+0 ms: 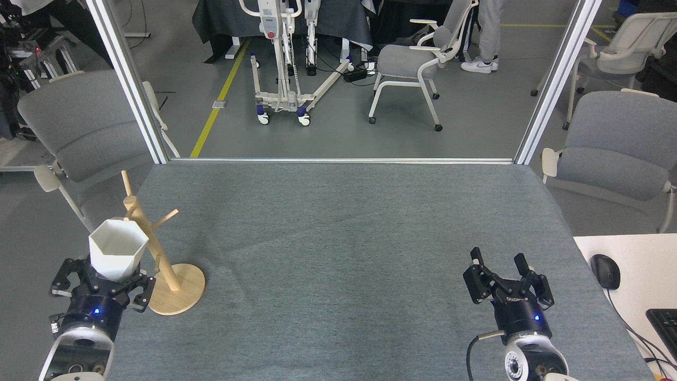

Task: Hang cup on storage rack

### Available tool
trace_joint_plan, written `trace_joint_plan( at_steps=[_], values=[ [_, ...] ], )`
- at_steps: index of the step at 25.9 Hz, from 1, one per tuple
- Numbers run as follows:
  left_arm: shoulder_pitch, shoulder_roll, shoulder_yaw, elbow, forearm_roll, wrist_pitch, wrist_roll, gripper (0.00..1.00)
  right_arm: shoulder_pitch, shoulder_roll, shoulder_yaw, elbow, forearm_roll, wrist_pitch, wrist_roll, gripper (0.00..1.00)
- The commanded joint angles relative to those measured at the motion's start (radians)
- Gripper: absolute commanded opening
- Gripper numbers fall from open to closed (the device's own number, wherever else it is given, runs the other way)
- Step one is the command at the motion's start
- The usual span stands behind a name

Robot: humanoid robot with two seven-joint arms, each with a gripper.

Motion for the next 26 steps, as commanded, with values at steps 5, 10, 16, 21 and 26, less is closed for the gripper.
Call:
trace_joint_plan(
  at_steps=[5, 10, 16, 21, 26],
  values=[
    [0.000, -0.004, -0.014, 0.028, -0.007, 0.006, 0.002, 0.77, -0.004, 0.006, -0.001, -0.001, -0.001, -0.001, -0.001, 1.00],
    [0.016, -0.014, -0.015, 0.048, -0.002, 0.038, 0.017, 0.98, -0.004, 0.003, -0.001, 0.000, 0.001, 0.001, -0.001, 1.00],
    [0.060, -0.025, -0.015, 0.054, 0.004, 0.037, 0.020, 0.98, -0.002, 0.009, -0.001, 0.000, -0.001, 0.001, -0.001, 1.00],
    [0.115, -0.027, -0.015, 0.063, 0.006, 0.033, 0.056, 0.98, -0.004, 0.008, -0.001, 0.000, -0.001, 0.001, 0.000, 1.00],
    [0.155, -0.063, -0.019, 0.091, 0.010, 0.032, 0.118, 0.98, -0.004, 0.006, -0.001, 0.000, -0.001, 0.002, 0.000, 1.00]
  ],
)
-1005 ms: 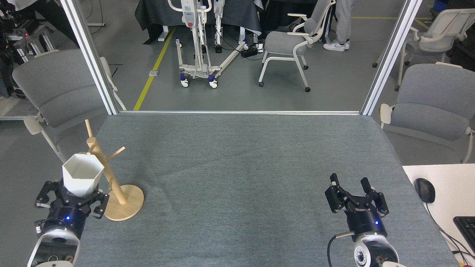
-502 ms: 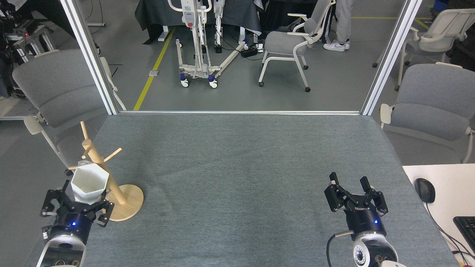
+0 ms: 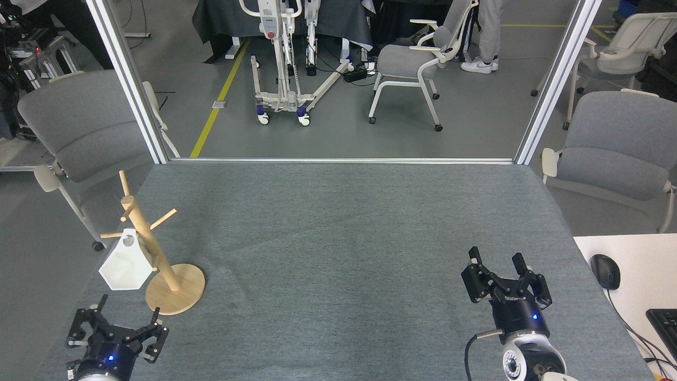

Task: Hang cup on storage rack

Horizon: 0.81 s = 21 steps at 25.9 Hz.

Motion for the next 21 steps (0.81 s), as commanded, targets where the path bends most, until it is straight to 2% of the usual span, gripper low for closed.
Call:
trace_joint_plan(
  at_steps=[1, 3, 6, 7, 10, 12, 16, 21],
  values=[
    [0.023, -0.051, -0.010, 0.011, 0.004, -0.002, 0.056, 0.98, 0.000, -0.001, 0.000, 0.002, 0.000, 0.002, 0.002, 1.00],
    [0.020, -0.107, -0.047, 0.005, 0.006, -0.002, 0.083, 0.98, 0.000, 0.001, 0.000, 0.002, 0.000, 0.002, 0.002, 1.00],
    [-0.023, -0.232, -0.118, 0.003, 0.015, -0.002, 0.088, 0.98, 0.000, 0.002, 0.000, 0.002, 0.000, 0.000, 0.004, 1.00],
    [-0.044, -0.247, -0.147, 0.005, 0.035, 0.003, 0.087, 0.98, 0.000, 0.002, 0.000, 0.002, 0.000, 0.000, 0.002, 1.00],
    [-0.110, -0.248, -0.280, 0.006, 0.224, 0.017, 0.073, 0.98, 0.000, 0.004, 0.000, 0.002, 0.000, 0.000, 0.002, 1.00],
    [-0.174, -0.250, -0.340, 0.006, 0.360, 0.063, 0.070, 0.98, 0.000, 0.004, 0.000, 0.002, 0.000, 0.000, 0.002, 1.00],
    [-0.257, -0.253, -0.414, 0.042, 0.380, 0.196, 0.030, 0.98, 0.000, 0.004, 0.002, 0.002, 0.000, 0.000, 0.002, 1.00],
    [-0.225, -0.247, -0.430, 0.040, 0.383, 0.204, 0.031, 0.98, 0.000, 0.008, 0.000, 0.002, 0.000, 0.000, 0.002, 1.00]
  ],
)
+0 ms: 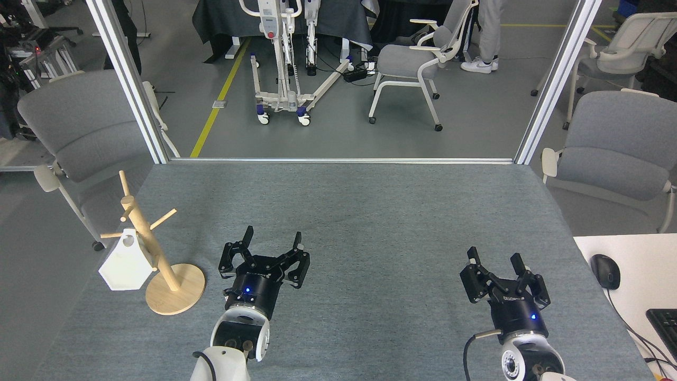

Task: Hang cup on storage rack

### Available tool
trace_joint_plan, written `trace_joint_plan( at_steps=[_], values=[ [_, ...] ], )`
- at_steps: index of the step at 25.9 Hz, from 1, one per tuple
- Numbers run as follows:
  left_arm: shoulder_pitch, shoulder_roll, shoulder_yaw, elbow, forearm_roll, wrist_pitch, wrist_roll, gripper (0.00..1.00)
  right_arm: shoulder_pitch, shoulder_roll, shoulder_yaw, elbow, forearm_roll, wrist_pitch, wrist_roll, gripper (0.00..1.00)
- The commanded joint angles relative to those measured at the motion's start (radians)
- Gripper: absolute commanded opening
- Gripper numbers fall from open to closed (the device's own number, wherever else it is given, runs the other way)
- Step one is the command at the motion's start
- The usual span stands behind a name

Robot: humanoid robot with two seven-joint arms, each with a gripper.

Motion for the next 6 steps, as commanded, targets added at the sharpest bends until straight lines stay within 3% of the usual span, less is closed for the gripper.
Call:
trace_joint_plan(
  at_steps=[1, 6],
  values=[
    [0.034, 0.002, -0.012, -0.008, 0.007, 0.004, 0.005, 0.98, 0.000, 0.007, 0.001, 0.000, 0.000, 0.000, 0.000, 1.00],
    [0.067, 0.003, -0.012, -0.022, 0.005, 0.006, 0.006, 0.98, -0.003, 0.014, -0.001, 0.000, 0.000, 0.000, 0.000, 1.00]
  ],
)
